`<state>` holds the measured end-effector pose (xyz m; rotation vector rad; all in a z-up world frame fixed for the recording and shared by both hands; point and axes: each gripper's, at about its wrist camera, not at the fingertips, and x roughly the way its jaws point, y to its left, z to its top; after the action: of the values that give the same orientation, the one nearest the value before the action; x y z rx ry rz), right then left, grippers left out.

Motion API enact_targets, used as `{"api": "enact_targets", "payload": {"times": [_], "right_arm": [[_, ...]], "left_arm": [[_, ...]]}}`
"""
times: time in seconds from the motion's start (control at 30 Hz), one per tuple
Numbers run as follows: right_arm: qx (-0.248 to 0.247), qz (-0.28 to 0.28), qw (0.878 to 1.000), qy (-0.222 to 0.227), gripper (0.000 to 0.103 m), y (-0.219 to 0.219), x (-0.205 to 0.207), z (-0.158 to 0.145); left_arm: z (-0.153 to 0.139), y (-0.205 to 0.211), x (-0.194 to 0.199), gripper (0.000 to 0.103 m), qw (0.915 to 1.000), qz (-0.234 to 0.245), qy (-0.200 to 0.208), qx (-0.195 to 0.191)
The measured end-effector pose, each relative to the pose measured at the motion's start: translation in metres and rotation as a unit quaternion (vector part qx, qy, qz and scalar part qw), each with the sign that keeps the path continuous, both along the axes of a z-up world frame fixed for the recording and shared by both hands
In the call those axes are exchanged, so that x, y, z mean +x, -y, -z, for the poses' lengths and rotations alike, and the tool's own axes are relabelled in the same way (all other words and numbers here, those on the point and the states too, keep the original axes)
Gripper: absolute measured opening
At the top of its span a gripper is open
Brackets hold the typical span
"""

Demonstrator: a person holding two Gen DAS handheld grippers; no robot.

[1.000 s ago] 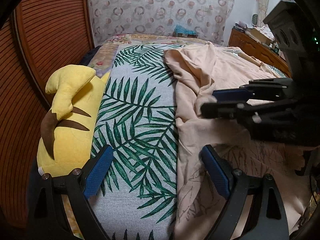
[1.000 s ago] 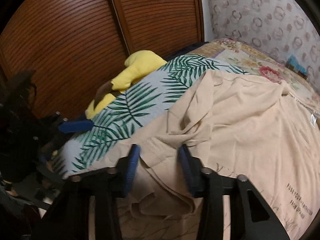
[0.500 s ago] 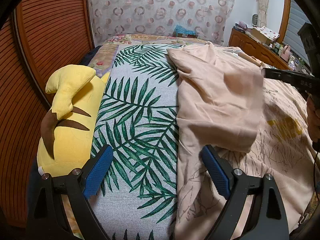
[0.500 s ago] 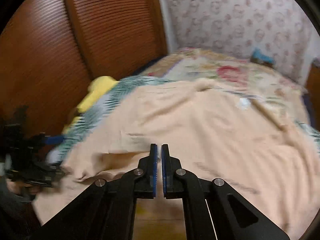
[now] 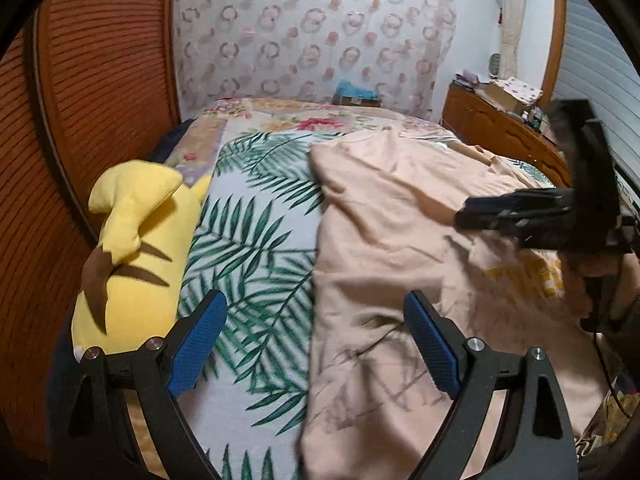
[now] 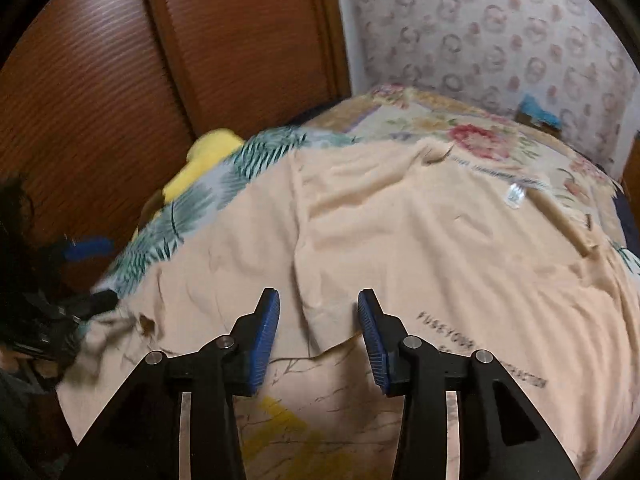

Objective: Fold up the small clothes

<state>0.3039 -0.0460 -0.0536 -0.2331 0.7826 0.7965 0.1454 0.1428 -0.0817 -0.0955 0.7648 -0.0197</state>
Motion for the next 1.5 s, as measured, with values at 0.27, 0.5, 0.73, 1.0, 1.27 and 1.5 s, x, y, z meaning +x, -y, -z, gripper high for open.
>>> {"api": "enact_targets", "payload": {"times": [0.27,0.5,0.73,1.0,1.27,1.5], "right_arm": [[0.011,0.048,0.999,0.021,0.002,0.028,0.010,-0.014],[0.008,0.066,0.998,0.021,0.030,0.039,0.008,-0.016],[0.038,0.090,0.994,0.048,0.045,0.087,-0.012,-0.038],[0.047,0.180,0.980,0.064,0.060,0.184,-0.044,-0.038],[0.033,0.277,0.958,0.059,0.060,0.268,-0.070,-0.019],[0.015,0.324,0.945,0.027,0.060,0.301,-0.080,0.008]], "left_arm": [[-0.006,0.003,0.020,0.091,0.9998,0.007,-0.006,0.015],[0.002,0.012,0.030,0.088,0.9996,0.015,-0.022,0.003],[-0.008,0.039,0.046,0.088,0.9990,0.042,-0.012,0.010],[-0.009,0.106,0.079,0.088,0.9933,0.114,-0.013,0.009],[0.001,0.176,0.109,0.088,0.9818,0.185,-0.036,0.020],[0.016,0.216,0.120,0.089,0.9727,0.220,-0.063,0.039]]}}
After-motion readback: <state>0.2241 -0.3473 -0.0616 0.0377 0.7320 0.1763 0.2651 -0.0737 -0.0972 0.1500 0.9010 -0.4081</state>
